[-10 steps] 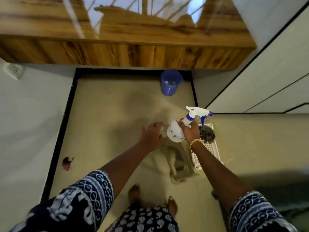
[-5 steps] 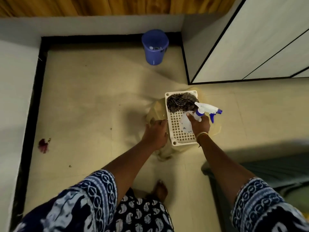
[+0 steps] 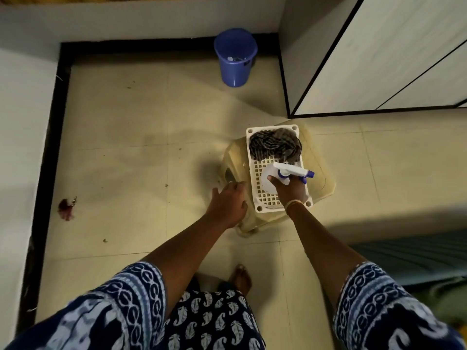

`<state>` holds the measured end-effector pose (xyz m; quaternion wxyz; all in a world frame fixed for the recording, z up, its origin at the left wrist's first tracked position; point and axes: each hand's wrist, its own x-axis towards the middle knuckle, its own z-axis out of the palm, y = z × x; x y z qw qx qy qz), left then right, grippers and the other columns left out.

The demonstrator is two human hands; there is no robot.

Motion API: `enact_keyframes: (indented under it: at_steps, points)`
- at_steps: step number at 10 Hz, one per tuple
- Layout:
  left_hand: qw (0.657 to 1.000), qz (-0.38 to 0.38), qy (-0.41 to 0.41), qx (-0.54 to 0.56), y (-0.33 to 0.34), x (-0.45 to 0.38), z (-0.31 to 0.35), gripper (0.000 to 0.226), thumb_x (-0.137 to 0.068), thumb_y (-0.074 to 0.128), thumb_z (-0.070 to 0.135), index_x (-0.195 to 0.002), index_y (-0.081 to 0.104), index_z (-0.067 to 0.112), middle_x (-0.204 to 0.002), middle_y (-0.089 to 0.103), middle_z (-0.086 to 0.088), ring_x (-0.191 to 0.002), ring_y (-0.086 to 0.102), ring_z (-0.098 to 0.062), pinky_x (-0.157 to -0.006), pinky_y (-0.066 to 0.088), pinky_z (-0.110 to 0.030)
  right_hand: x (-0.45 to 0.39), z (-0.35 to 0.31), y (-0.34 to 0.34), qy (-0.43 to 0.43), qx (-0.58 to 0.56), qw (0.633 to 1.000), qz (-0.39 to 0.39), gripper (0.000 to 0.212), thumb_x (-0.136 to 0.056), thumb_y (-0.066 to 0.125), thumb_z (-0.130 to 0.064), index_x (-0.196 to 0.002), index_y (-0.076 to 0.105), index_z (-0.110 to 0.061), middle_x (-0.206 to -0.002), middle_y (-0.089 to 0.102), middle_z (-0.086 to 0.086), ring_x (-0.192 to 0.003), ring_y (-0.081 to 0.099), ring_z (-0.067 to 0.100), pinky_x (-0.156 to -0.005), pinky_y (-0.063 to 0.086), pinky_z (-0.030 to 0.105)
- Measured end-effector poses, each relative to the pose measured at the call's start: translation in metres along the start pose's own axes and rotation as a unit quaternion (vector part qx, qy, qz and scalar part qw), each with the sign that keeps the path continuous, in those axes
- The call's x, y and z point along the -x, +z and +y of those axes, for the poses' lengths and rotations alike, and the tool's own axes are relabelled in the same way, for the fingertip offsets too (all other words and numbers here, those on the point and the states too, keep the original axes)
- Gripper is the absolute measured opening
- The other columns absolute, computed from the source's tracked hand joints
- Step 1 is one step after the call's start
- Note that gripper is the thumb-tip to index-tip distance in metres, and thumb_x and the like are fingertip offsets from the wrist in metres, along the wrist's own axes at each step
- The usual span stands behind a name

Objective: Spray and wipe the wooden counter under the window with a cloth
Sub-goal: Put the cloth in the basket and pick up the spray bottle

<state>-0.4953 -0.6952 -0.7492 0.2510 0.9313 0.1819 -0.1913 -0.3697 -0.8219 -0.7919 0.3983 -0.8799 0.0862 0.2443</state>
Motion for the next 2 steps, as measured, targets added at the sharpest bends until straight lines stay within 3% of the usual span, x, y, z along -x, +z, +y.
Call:
enact_keyframes:
  at_steps: [2]
  points:
    - [1.0, 0.017, -0.016, -0.008, -0.023, 0.016, -0.022, 0.051, -0.096, 0.044, 0.027, -0.144, 0.032, 0.013, -0.146, 0.041, -0.011, -0.137, 0.036, -0.026, -0.109, 0.028, -0.052, 0.014, -0.012, 0.009, 0.043, 0.078, 0.996, -0.016, 0.072, -0.083, 0.075, -0.026, -0.142, 0.041, -0.003, -0.14, 0.051, 0.016, -0.132, 0.047, 0.031, -0.109, 0.037, 0.039]
